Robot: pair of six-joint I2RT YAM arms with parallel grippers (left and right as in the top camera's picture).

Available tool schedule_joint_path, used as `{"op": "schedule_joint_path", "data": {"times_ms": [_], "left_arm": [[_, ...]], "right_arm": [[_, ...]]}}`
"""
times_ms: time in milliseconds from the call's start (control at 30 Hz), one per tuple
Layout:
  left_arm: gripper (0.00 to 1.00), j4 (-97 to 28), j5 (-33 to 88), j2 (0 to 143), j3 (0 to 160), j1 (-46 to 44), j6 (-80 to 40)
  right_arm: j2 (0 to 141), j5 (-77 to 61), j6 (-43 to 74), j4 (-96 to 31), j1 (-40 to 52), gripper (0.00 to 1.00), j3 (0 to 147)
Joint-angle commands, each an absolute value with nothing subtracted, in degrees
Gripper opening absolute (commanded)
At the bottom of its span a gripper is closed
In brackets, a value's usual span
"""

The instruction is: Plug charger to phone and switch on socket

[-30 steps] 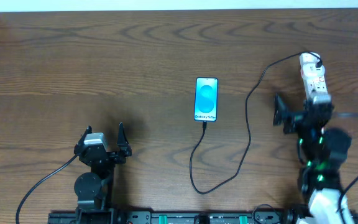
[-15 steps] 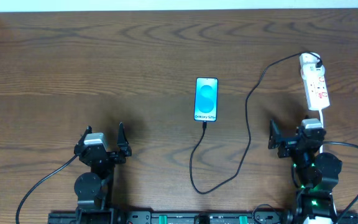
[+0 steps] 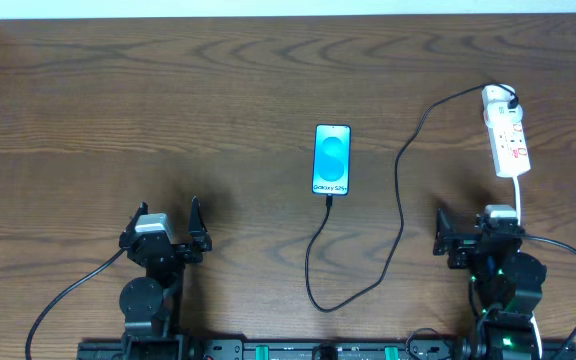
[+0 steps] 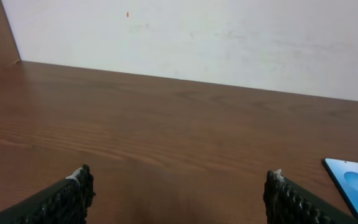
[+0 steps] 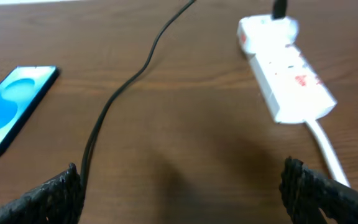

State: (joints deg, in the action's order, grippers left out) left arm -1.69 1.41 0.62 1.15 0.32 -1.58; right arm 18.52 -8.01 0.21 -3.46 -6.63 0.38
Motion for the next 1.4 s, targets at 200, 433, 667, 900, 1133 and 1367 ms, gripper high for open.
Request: {"op": "schedule_joint_path", "data": {"times_ms": [200,433,667,900,1133,1367], "left_arm": [[0.88,-4.1,0.8,0.2,0.2,0.6,-1.3],[0.88,-4.1,0.8,0.2,0.2,0.6,-1.3],[0.88,-4.1,0.8,0.2,0.2,0.6,-1.3],[0.88,-4.1,0.8,0.2,0.2,0.6,-1.3],[0.88,-4.1,0.8,0.2,0.2,0.6,-1.3],[0.89,-4.1,0.8,0.2,0.2,0.6,-1.3]], "right_arm": [[11.3,-0.3,-0.1,-4.4,-3.6,0.99,0.3],[5.7,-0.1,-0.1,-4.4,-3.3,0.99,0.3],[0.3,0.1,-0.1,-4.5,-3.3,0.99,0.3],[0.3,0.1,-0.5,-4.5,-3.3,0.99,0.3],[0.3,-0.1,-0.5,-4.3,-3.3,0.99,0.3],[0.3,-0.1,-0.5,-4.3,-3.3,0.99,0.3]]}}
